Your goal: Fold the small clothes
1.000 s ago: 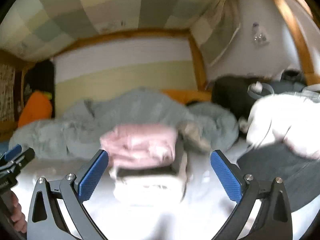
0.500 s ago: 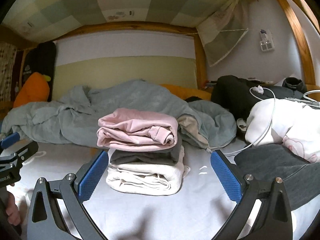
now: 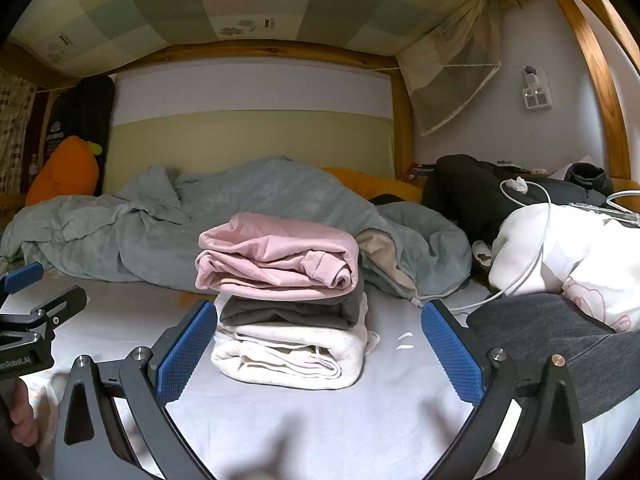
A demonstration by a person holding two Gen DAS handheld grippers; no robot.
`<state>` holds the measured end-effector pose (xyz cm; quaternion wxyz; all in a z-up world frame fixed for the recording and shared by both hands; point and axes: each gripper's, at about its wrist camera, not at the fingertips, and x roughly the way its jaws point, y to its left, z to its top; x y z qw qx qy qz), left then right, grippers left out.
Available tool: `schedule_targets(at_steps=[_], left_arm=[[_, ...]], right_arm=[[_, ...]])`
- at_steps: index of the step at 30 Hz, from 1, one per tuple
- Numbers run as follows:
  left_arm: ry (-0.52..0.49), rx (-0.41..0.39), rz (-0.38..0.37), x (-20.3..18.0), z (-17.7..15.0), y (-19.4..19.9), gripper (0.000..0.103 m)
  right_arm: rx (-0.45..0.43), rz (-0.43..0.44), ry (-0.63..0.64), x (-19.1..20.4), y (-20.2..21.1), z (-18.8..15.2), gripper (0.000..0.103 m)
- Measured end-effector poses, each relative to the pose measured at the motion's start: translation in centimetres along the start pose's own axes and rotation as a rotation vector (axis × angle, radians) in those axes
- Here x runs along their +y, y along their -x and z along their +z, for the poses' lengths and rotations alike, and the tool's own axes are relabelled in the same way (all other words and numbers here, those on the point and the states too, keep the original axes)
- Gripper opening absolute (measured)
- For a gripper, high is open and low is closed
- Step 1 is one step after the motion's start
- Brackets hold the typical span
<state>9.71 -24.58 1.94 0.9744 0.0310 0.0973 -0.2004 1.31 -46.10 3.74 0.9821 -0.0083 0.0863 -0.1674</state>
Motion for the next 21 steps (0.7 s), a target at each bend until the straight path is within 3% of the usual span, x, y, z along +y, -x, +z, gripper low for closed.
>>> schedule_targets(at_steps=[21], left_arm=[[-0.007, 0.008, 0.0, -0.18, -0.02, -0.12, 0.103]], right_arm=[[-0.005, 0.01, 0.015, -0.12, -0.19, 0.14, 0.102]])
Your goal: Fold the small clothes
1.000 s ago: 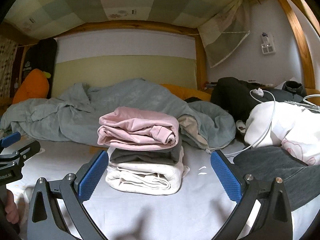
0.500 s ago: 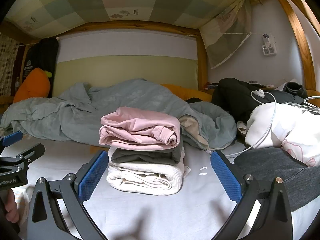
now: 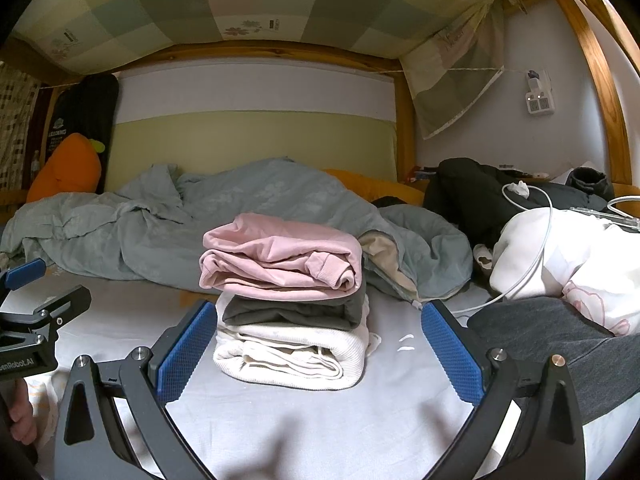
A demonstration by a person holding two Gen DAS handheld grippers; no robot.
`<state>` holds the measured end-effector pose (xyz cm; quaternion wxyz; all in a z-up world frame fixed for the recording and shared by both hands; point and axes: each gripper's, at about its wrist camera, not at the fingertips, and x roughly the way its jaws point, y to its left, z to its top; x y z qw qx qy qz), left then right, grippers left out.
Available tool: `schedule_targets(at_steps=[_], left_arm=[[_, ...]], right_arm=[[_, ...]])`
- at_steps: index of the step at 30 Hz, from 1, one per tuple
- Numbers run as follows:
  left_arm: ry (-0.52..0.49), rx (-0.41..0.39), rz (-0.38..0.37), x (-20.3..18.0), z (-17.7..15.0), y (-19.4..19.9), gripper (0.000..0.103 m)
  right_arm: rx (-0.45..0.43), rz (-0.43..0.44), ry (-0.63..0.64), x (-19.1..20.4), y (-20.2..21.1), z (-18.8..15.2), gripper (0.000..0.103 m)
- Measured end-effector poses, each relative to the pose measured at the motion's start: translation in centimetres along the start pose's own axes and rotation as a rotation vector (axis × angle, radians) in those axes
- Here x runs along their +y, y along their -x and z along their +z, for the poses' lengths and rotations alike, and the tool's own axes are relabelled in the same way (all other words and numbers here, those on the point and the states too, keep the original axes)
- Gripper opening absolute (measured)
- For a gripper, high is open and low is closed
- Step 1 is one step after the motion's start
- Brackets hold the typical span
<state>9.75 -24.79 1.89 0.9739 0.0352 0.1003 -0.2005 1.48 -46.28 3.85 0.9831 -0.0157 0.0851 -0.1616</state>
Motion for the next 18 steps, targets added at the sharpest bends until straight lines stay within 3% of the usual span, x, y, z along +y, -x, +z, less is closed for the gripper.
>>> schedule_targets(at_steps=[18], left_arm=[[-0.005, 0.029, -0.008, 0.1, -0.13, -0.39, 0.103]], right_arm=[[0.006, 0.007, -0.005, -0.15, -0.29, -0.09, 0.102]])
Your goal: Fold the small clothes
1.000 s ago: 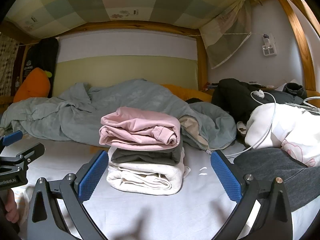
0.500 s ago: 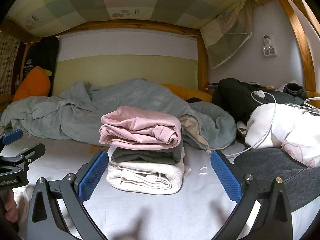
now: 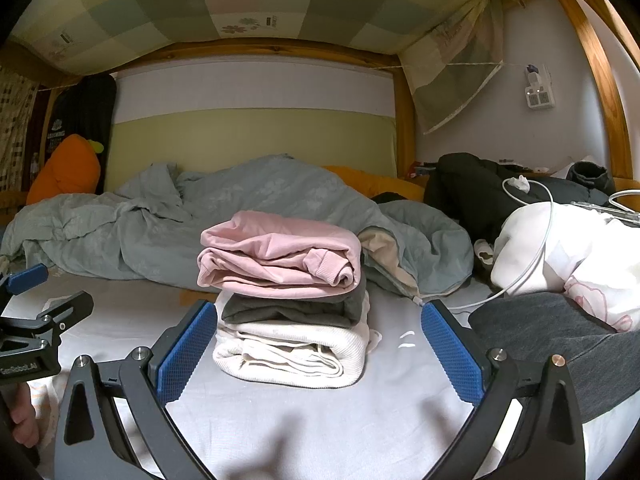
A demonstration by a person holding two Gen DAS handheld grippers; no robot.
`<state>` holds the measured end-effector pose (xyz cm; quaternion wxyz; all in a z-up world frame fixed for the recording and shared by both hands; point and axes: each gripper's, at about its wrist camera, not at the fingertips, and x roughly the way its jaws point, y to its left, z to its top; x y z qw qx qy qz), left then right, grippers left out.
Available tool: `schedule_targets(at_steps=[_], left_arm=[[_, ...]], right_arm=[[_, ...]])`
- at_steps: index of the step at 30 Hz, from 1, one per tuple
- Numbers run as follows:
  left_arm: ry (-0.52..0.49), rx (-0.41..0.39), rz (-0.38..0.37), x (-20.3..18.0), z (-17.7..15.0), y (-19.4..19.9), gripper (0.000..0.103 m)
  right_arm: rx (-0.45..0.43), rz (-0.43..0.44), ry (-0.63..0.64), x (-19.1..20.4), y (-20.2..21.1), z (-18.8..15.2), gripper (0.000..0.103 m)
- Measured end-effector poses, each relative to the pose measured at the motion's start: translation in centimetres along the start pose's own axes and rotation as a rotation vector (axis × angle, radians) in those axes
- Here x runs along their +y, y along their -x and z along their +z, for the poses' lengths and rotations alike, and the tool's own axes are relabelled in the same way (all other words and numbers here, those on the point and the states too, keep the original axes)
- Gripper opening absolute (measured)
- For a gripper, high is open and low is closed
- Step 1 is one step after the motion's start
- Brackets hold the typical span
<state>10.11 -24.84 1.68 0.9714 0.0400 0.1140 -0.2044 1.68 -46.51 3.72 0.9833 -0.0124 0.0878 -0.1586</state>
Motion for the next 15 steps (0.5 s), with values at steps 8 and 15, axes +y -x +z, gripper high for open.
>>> schedule_targets(at_steps=[8, 15], left_arm=[[0.002, 0.005, -0.001, 0.15, -0.05, -0.08, 0.103], [-0.006, 0.018, -0.011, 0.4, -0.23, -0.28, 0.103]], right_arm=[[0.008, 0.001, -0.004, 0.0, -0.04, -0.14, 0.102], [0.01, 0.0, -0.005, 0.01, -0.02, -0.11, 0.102]])
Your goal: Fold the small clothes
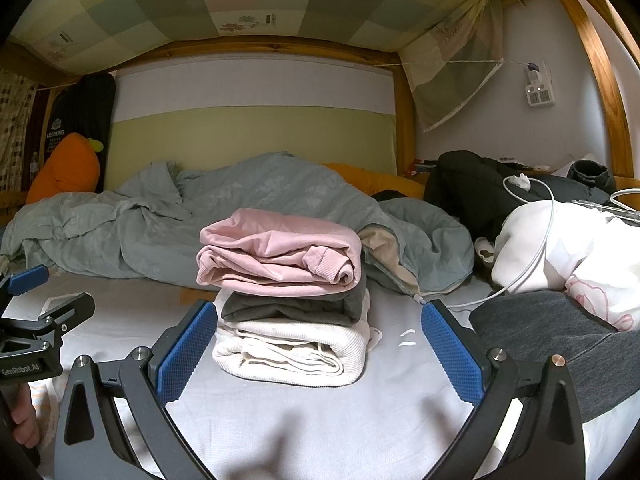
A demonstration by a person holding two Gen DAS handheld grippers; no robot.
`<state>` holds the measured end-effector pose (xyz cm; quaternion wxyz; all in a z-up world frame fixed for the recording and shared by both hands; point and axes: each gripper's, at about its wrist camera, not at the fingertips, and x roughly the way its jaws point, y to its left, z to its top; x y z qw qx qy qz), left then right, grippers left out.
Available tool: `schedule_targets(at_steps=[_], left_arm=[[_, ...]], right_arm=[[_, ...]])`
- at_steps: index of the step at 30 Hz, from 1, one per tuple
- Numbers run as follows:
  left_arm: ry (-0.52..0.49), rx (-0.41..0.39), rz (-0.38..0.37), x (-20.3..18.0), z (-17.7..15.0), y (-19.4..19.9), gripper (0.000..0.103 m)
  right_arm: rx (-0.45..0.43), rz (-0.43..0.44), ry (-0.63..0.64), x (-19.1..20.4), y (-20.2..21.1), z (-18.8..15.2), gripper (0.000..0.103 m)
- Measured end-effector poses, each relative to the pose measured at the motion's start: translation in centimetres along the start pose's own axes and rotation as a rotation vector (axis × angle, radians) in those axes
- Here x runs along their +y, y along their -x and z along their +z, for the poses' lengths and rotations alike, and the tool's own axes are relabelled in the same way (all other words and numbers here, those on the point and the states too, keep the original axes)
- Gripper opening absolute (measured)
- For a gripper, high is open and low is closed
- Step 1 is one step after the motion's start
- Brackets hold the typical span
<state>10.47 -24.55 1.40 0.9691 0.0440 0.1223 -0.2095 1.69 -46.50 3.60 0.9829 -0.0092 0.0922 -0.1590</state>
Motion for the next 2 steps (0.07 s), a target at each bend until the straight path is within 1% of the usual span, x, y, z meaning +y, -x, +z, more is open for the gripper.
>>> schedule_targets(at_steps=[2], left_arm=[[0.003, 0.013, -0.005, 0.13, -0.04, -0.19, 0.103]], right_arm=[[0.0, 0.0, 0.0, 0.01, 0.04, -0.01, 0.102]])
